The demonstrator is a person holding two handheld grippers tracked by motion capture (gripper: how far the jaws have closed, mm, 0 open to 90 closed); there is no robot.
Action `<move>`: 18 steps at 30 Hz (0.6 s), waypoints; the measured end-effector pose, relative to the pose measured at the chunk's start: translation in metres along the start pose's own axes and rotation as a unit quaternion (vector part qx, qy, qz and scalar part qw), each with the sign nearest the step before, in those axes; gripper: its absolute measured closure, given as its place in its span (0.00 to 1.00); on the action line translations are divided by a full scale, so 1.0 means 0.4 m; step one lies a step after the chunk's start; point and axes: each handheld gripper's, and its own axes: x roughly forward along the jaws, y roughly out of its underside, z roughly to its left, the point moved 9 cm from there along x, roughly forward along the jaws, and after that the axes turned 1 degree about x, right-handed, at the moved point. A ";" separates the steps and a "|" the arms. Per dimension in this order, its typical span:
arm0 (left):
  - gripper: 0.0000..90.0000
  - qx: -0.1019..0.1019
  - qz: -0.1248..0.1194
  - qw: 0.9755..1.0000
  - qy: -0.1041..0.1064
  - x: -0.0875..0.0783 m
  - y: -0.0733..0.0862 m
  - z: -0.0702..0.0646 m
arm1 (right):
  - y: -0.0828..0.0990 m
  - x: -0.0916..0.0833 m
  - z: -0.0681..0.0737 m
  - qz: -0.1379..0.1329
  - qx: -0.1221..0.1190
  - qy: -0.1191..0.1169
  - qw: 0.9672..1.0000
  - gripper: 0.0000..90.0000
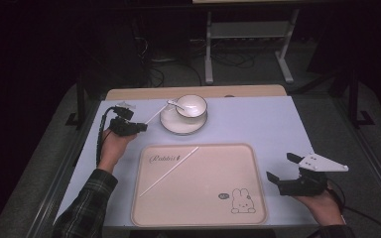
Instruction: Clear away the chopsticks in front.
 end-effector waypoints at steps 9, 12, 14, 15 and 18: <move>0.94 0.000 -0.002 1.000 0.014 -0.052 0.071 -0.043 | 0.000 0.001 0.002 0.001 -0.001 0.001 1.000 0.05; 0.94 0.000 -0.001 1.000 0.024 -0.064 0.090 -0.066 | -0.001 0.001 0.002 0.001 -0.002 0.001 1.000 0.05; 0.94 0.001 0.000 1.000 0.031 -0.070 0.103 -0.085 | -0.001 0.001 0.003 0.001 -0.003 0.001 1.000 0.05; 0.94 0.002 0.001 0.999 0.033 -0.072 0.109 -0.093 | -0.001 0.001 0.003 0.001 -0.003 0.001 1.000 0.05; 0.94 0.002 0.000 0.999 0.043 -0.082 0.123 -0.119 | -0.002 0.000 0.003 0.000 -0.002 0.000 1.000 0.05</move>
